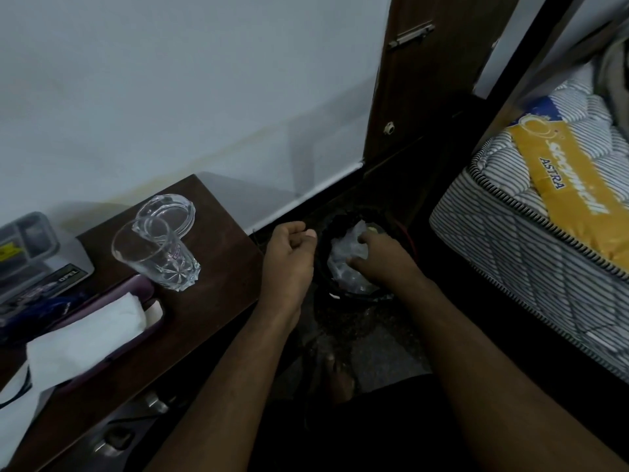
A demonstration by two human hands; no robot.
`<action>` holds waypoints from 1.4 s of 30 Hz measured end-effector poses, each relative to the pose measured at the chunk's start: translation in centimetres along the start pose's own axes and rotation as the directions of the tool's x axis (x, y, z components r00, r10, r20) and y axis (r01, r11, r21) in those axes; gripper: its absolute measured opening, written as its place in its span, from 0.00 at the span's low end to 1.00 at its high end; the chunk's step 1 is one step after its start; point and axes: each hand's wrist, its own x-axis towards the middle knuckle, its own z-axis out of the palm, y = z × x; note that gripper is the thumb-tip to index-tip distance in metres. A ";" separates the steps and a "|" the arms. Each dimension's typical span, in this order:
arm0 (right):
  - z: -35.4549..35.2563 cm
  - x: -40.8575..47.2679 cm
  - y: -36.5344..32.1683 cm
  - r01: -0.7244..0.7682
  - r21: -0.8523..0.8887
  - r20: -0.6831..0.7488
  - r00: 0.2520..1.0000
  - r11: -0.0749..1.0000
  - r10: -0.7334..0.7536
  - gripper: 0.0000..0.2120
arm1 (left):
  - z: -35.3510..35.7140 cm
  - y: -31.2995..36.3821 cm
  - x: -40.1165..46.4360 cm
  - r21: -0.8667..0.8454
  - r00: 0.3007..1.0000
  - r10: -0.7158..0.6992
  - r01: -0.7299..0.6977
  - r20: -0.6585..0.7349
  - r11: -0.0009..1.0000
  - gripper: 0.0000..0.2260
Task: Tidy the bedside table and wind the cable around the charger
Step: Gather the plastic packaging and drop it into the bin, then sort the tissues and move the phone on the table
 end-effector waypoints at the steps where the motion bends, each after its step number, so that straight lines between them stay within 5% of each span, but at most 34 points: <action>1: 0.0 -0.1 -0.4 0.035 -0.001 -0.028 0.999 0.999 -0.035 0.27 | -0.2 0.0 0.0 0.005 1.000 0.007 -0.007 -0.002 1.000 0.12; 19: 1.7 -7.7 -11.2 0.369 0.132 -0.247 0.911 0.920 -0.330 0.25 | -9.2 -0.2 -5.9 0.178 0.982 0.176 -0.161 -0.070 0.971 0.10; 26: 3.5 -12.4 -17.0 0.479 0.111 -0.243 0.862 0.871 -0.444 0.23 | -16.0 -0.5 -9.6 0.233 0.962 0.192 -0.145 -0.196 0.962 0.09; 35: 7.5 -16.3 -25.8 0.685 0.096 -0.317 0.709 0.722 -0.630 0.15 | -25.8 -1.4 -11.6 0.259 0.871 0.226 -0.119 -0.435 0.959 0.06; 42: 10.9 -15.2 -31.0 0.756 0.042 -0.222 0.644 0.653 -0.732 0.15 | -31.3 -1.3 -10.2 0.144 0.800 0.110 -0.030 -0.590 0.989 0.09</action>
